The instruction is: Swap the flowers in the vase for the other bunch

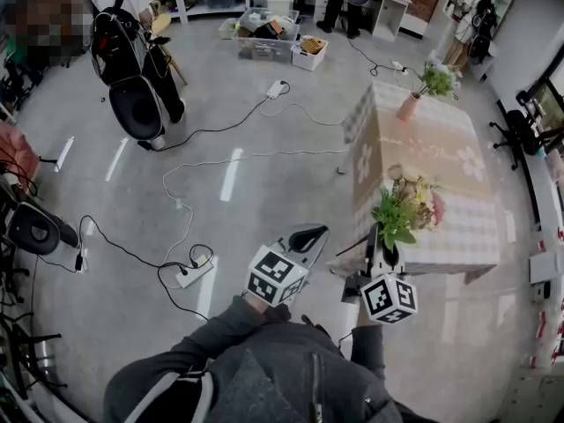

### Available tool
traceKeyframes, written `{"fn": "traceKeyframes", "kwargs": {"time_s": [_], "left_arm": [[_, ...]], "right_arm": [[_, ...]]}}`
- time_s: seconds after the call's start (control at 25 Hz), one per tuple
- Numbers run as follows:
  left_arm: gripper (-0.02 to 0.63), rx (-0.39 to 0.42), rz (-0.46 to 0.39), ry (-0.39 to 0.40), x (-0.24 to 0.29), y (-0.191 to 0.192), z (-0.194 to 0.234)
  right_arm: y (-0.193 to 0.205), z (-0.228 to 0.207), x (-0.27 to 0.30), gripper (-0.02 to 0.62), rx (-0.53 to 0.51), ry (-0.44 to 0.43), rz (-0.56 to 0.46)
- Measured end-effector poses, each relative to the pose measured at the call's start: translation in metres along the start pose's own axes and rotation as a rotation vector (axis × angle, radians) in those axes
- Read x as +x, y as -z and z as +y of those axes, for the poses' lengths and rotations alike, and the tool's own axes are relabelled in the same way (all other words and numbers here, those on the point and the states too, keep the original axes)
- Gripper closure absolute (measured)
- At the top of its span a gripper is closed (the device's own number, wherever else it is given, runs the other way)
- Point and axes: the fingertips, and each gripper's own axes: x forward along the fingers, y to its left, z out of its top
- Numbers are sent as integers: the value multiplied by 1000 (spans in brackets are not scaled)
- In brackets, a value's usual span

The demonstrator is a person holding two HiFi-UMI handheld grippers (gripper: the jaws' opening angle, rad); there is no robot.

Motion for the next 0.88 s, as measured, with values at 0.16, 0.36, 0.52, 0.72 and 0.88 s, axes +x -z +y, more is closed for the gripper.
{"fn": "traceKeyframes", "kwargs": {"time_s": [0.16,0.36,0.52,0.72,0.88], "left_arm": [[597,-21,10,5,3,2,17],[597,-37,17,14,4,11,26],[597,-44,28,19,3,17,25],[597,-55,43,-6,0,25,32],[597,-63,41,-30,5,25,46]], "right_arm": [[5,-2,14,551,2,17,8],[13,-3,19,551,5,31,8],[16,-12,18,551,6,52,13],[17,-17,20,551,17,50,16],[21,-19,35,551,36,36,24]]}}
